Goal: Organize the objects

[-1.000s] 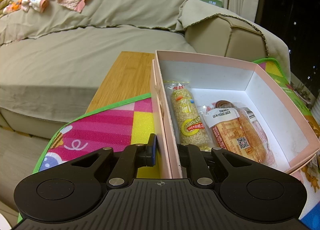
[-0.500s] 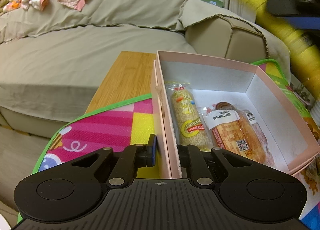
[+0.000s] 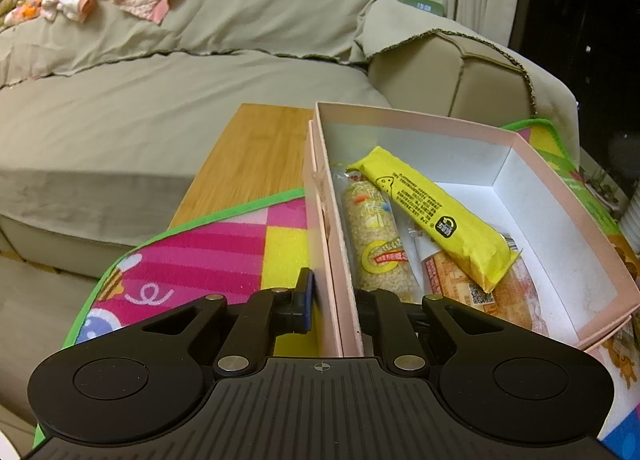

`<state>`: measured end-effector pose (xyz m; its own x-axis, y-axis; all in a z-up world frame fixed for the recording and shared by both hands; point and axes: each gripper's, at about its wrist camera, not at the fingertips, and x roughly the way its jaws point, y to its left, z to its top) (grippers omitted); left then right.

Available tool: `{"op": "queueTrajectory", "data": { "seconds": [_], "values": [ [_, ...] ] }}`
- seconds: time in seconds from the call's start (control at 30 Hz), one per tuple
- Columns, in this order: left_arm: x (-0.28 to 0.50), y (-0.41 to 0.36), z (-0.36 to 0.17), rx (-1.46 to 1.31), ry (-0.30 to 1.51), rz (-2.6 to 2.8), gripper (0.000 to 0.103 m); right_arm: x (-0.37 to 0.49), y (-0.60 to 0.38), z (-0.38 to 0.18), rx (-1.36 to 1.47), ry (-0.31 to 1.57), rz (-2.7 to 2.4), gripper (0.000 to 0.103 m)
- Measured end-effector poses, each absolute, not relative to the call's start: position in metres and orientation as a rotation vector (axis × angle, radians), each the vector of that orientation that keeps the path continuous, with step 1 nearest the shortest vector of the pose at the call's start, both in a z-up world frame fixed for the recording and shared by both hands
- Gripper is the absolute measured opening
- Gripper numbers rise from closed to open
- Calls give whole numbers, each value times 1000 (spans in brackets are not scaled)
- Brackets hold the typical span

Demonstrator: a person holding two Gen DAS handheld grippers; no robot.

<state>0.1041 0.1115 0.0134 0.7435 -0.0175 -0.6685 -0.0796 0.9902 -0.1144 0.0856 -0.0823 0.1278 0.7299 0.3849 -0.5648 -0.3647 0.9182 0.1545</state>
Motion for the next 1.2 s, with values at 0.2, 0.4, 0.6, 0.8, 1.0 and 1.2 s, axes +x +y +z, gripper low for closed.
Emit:
{"op": "queueTrajectory", "data": {
  "seconds": [0.2,0.4,0.6,0.8,1.0,1.2],
  "values": [
    [105,109,14,-128,736,40,13,99,-125,115,44,678,312,45],
    [105,108,15,-118,740,41,12,176,-150,103,208,783,274,48],
    [105,109,15,-116,742,34,13,273,-144,61,337,920,177,48],
    [104,110,15,-122,740,30,12,297,-128,37,252,997,200,44],
    [103,113,15,-142,739,28,11,257,-143,42,155,1044,262,33],
    [102,110,15,-139,739,42,11,214,-177,49,120,1034,232,33]
  ]
}}
